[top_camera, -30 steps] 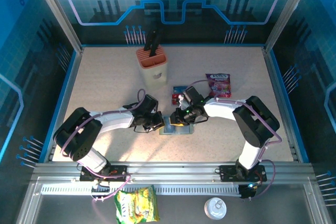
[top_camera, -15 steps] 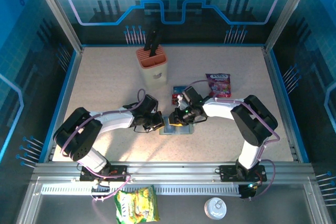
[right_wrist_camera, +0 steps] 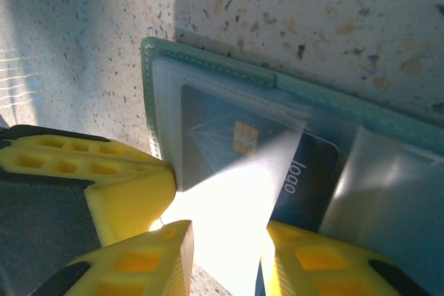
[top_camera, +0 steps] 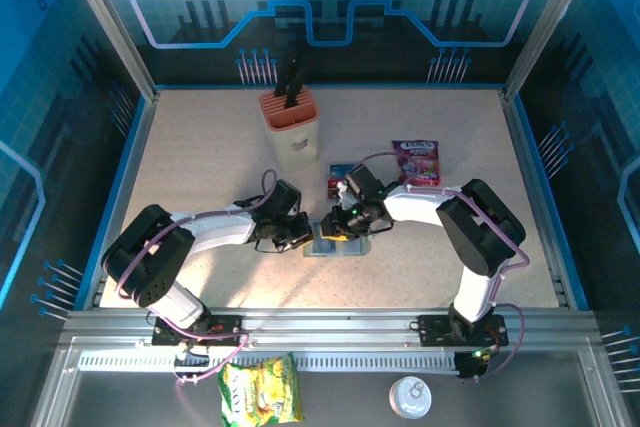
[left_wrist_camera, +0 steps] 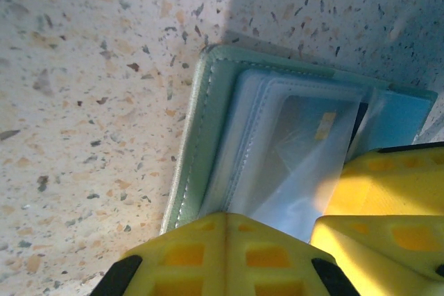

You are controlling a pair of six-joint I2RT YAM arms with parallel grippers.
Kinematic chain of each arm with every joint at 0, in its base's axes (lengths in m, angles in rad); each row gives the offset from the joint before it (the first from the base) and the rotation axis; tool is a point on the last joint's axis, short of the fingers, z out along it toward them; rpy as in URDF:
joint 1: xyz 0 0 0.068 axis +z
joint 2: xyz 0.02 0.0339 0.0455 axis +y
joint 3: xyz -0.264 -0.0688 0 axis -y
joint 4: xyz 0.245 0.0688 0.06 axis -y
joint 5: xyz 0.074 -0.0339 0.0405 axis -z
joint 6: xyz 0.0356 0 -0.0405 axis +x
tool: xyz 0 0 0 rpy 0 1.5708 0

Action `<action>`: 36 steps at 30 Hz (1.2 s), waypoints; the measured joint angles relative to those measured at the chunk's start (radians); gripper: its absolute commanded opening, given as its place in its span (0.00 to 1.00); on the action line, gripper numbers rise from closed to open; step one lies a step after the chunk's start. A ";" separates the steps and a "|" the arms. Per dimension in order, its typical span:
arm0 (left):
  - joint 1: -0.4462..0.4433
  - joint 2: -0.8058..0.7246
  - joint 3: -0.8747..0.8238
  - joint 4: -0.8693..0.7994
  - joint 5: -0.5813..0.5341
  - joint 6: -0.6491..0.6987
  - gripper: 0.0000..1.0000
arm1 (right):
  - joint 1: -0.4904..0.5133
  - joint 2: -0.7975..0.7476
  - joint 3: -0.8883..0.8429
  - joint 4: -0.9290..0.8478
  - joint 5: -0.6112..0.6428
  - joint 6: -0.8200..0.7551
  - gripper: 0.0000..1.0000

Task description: Take the credit cards out of the card holder

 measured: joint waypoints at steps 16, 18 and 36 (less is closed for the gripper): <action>0.000 -0.001 0.000 0.000 0.000 0.000 0.00 | 0.002 -0.006 0.032 -0.091 0.056 -0.056 0.31; 0.000 -0.001 0.000 0.000 0.000 0.000 0.00 | 0.002 -0.006 0.036 -0.104 0.068 -0.063 0.31; 0.002 -0.034 0.000 -0.025 0.006 0.000 0.00 | 0.005 -0.072 0.040 -0.148 0.101 -0.078 0.32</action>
